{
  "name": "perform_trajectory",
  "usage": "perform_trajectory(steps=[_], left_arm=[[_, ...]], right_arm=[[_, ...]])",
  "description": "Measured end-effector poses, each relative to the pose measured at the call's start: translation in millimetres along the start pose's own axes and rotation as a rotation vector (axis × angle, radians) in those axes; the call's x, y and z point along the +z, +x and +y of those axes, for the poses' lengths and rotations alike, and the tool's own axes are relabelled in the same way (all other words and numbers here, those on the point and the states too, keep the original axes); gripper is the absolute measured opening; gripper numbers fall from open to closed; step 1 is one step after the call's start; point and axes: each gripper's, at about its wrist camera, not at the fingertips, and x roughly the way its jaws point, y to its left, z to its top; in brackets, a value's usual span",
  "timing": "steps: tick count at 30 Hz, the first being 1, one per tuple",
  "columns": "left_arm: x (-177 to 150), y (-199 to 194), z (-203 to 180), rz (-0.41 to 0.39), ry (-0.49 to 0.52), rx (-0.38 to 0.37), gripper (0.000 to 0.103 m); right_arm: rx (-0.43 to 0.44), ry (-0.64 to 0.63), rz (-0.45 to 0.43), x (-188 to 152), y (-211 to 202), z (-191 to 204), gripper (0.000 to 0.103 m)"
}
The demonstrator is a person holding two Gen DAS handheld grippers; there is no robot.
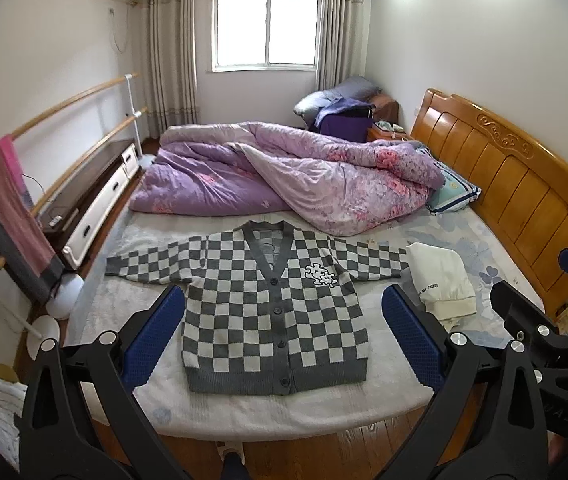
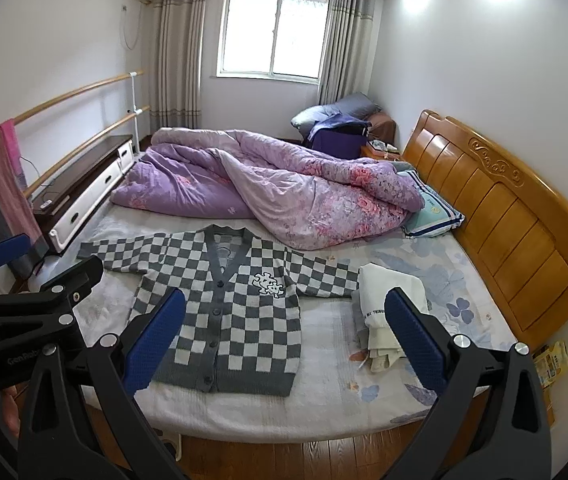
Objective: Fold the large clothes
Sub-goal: 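Lower both tools toward the cardigan's sleeve cuffs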
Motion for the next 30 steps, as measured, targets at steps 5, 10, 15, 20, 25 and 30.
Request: perform_trajectory(steps=[5, 10, 15, 20, 25, 30], left_arm=[[41, 71, 48, 0.066, 0.021, -0.017, 0.098], [76, 142, 106, 0.142, 0.003, -0.044, 0.098], [94, 223, 174, 0.217, -0.005, -0.038, 0.098], [78, 307, 260, 0.294, -0.122, -0.071, 0.098], [28, 400, 368, 0.411, -0.350, -0.041, 0.098], [-40, 475, 483, 0.484, -0.664, -0.036, 0.098]], right_arm=[[-0.021, 0.020, 0.071, 35, 62, 40, 0.096], [-0.033, 0.023, 0.128, 74, 131, 89, 0.096], [0.001, -0.011, 0.209, 98, 212, 145, 0.096], [0.092, -0.054, 0.315, 100, 307, 211, 0.096], [0.135, -0.090, 0.403, 79, 392, 266, 0.095], [0.193, -0.094, 0.480, 53, 473, 301, 0.076]])
